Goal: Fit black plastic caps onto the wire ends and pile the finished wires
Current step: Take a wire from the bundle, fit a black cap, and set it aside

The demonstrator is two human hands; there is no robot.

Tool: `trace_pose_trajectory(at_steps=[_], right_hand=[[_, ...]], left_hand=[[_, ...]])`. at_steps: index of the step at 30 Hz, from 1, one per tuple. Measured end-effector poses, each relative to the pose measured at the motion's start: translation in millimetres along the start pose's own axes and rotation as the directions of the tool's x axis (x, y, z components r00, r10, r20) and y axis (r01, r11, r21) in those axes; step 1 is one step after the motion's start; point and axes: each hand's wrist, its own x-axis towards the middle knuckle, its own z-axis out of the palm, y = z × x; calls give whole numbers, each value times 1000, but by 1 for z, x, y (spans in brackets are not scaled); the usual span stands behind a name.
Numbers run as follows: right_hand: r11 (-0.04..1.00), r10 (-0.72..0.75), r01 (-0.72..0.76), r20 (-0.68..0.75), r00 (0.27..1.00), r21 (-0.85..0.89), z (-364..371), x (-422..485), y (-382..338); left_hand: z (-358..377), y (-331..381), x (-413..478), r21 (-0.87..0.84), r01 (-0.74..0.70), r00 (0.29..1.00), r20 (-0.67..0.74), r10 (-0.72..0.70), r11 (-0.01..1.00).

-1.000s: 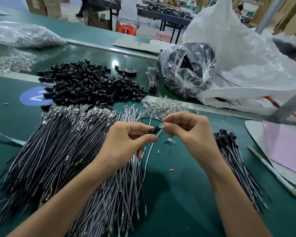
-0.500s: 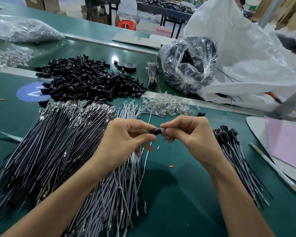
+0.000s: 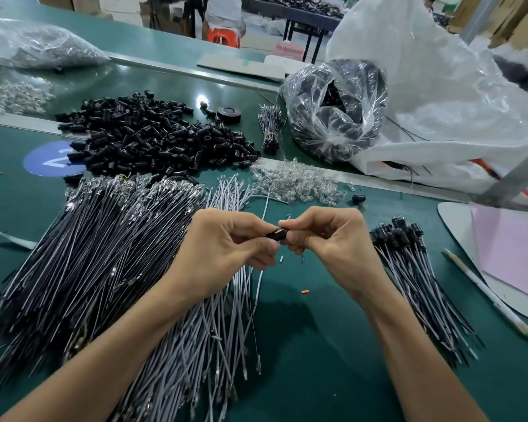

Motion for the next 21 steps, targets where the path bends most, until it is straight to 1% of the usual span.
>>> trace_pose_trajectory(at_steps=[4, 7, 10, 11, 12, 13, 14, 15, 16, 17, 18, 19, 20, 21], right_hand=[[999, -15, 15, -7, 1000, 31, 2, -2, -2], [988, -6, 5, 6, 1000, 155, 5, -7, -5], [975, -23, 32, -41, 999, 219, 9, -8, -11], [962, -20, 33, -48, 999, 272, 7, -8, -15], [927, -14, 31, -48, 999, 375, 1, -8, -21], [863, -14, 38, -52, 999, 503, -11, -9, -28], [794, -20, 64, -79, 997, 604, -27, -12, -35], [754, -13, 98, -134, 991, 650, -48, -16, -43], [764, 7, 126, -203, 979, 633, -70, -21, -50], [818, 34, 140, -289, 957, 557, -93, -25, -57], [893, 50, 130, -381, 923, 431, -114, -28, -61], [958, 50, 86, -452, 891, 275, -133, -30, -64], [993, 52, 5, -486, 872, 115, -148, -33, -65], [996, 59, -87, -489, 870, -35, -159, -35, -64]], left_hand=[[-2, 3, -2, -64, 8, 1000, -11, -9, 998], [1, 7, 0, -140, 31, 999, 11, -30, 990], [3, 13, 1, -229, 80, 996, 64, -67, 970], [2, 15, 1, -245, 77, 995, 81, -59, 967], [0, 18, 1, -247, 61, 996, 72, -44, 967], [-4, 20, 2, -238, 36, 999, 24, -31, 971], [-9, 22, 3, -224, 11, 998, -63, -26, 975], [-15, 23, 5, -206, -8, 985, -170, -28, 979], [-22, 24, 7, -177, -19, 959, -282, -33, 984], [-31, 24, 8, -112, -24, 920, -391, -22, 993], [-42, 23, 10, 8, -18, 873, -488, 19, 1000], [-53, 22, 11, 170, 9, 826, -557, 88, 985], [-63, 20, 12, 341, 59, 795, -584, 162, 938], [-72, 19, 13, 496, 130, 792, -573, 211, 859]])
